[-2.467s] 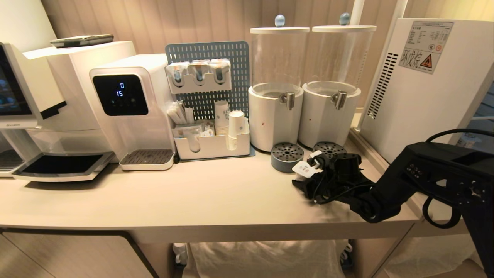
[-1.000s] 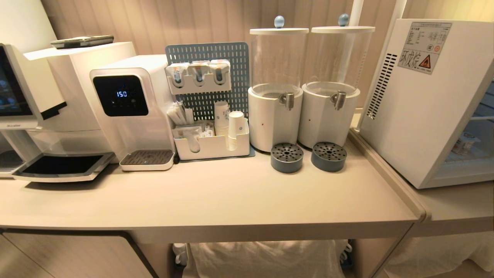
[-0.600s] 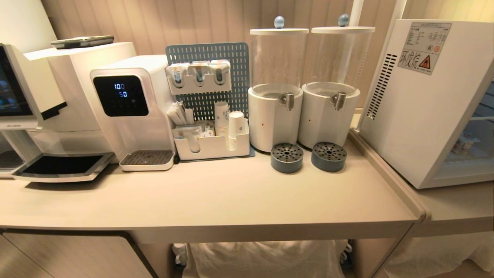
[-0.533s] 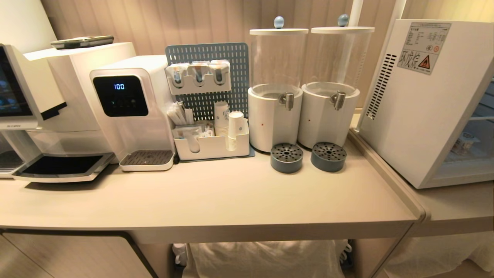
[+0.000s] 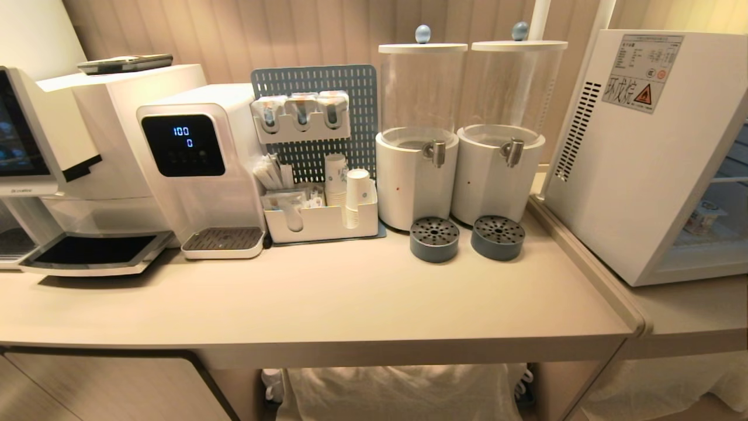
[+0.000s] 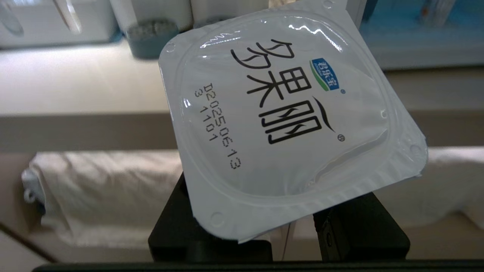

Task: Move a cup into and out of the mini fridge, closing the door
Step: Put the yoghurt in the freezer

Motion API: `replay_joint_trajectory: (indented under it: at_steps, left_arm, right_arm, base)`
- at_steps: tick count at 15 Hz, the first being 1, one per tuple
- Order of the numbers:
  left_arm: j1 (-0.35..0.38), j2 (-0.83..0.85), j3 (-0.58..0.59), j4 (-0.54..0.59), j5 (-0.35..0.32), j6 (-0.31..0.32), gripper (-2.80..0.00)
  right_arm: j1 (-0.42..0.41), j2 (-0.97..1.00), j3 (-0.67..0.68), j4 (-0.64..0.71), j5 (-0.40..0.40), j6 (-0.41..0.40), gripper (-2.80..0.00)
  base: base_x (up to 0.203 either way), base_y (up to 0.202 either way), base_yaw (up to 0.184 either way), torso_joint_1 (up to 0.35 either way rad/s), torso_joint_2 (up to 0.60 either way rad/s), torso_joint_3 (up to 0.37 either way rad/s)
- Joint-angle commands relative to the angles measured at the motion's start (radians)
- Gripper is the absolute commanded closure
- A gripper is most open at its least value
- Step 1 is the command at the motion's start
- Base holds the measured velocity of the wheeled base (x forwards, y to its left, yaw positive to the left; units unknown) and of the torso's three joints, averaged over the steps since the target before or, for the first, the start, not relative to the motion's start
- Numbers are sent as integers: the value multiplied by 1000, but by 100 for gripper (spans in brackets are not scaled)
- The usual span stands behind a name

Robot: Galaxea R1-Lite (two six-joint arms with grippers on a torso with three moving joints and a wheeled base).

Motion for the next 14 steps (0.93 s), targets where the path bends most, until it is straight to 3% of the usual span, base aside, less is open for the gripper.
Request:
replay_joint_trajectory:
  at_steps: [1,6,14]
  left_arm:
    - [0,1,0,-1,-1,0,0]
    - [0,0,-3,11,0,7,0]
    - [0,0,-3,10,0,7,0]
  right_arm:
    - [0,1,-6,42,3,-2,0]
    - [0,1,-8,44,3,0,0]
    - [0,1,-8,44,2,3,0]
  base:
    - [0,0,0,0,0,0]
    - [1,-12,2,0,0,1]
    - [1,-183,0,3,3,3]
